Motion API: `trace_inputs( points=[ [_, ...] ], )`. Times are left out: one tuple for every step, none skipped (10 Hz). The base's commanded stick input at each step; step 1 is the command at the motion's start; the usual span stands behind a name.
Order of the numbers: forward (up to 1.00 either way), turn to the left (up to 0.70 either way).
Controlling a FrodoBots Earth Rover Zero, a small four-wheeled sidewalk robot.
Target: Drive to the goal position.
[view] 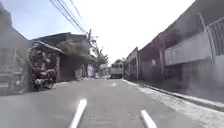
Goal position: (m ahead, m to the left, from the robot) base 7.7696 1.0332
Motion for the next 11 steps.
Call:
trace_inputs(
  points=[
    [1.00, -0.38],
    [1.00, -0.38],
    [1.00, -0.32],
    [1.00, -0.10],
    [1.00, 0.00],
    [1.00, 0.00],
    [1.00, 0.00],
    [1.00, 0.00],
    [1.00, 0.00],
    [1.00, 0.00],
    [1.00, 0.00]
  ],
)
